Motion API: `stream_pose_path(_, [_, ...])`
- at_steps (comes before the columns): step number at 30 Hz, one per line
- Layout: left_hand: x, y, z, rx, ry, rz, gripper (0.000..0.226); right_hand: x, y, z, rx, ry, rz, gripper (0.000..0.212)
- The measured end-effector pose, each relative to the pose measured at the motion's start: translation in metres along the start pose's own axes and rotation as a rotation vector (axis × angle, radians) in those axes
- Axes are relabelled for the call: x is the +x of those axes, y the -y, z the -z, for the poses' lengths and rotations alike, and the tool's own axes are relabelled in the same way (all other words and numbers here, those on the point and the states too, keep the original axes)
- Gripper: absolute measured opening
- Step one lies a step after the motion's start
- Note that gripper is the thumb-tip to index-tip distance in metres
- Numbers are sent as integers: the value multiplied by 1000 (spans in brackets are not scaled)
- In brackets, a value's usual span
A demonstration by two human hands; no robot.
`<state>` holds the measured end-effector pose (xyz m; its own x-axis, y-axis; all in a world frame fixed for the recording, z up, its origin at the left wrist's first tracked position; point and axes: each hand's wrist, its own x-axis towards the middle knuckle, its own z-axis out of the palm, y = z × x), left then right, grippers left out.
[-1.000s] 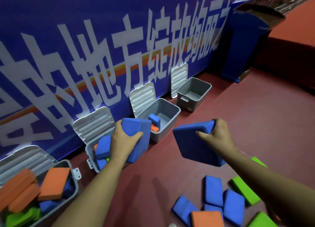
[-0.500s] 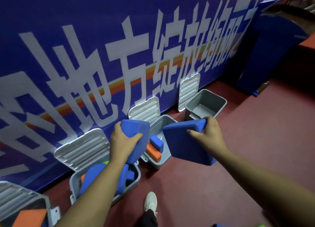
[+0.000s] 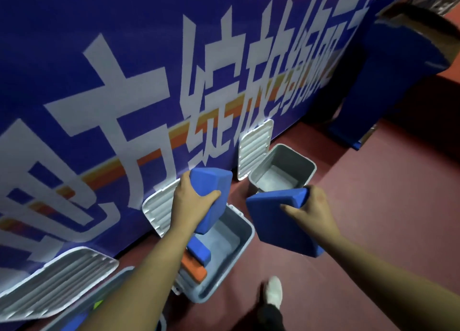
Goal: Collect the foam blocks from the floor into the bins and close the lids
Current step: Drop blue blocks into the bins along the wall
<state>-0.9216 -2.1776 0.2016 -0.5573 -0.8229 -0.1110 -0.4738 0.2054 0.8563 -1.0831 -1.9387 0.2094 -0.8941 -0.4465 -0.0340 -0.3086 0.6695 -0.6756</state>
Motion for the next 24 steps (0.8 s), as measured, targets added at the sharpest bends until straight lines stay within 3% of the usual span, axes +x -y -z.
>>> stream_pose_path(6, [77, 20, -67, -24, -173, 222, 74, 156, -16, -50, -21, 239, 116, 48])
stream_pose_path(12, [99, 70, -126, -1, -325, 495, 72, 272, -38, -123, -118, 537, 222, 58])
stream_pose_path(19, [114, 161, -193, 62, -337, 727, 78, 317, -79, -244, -225, 760, 220, 56])
stream_pose_path(24, [156, 258, -265, 4, -309, 814, 82, 326, -148, -348, -318, 803, 107, 66])
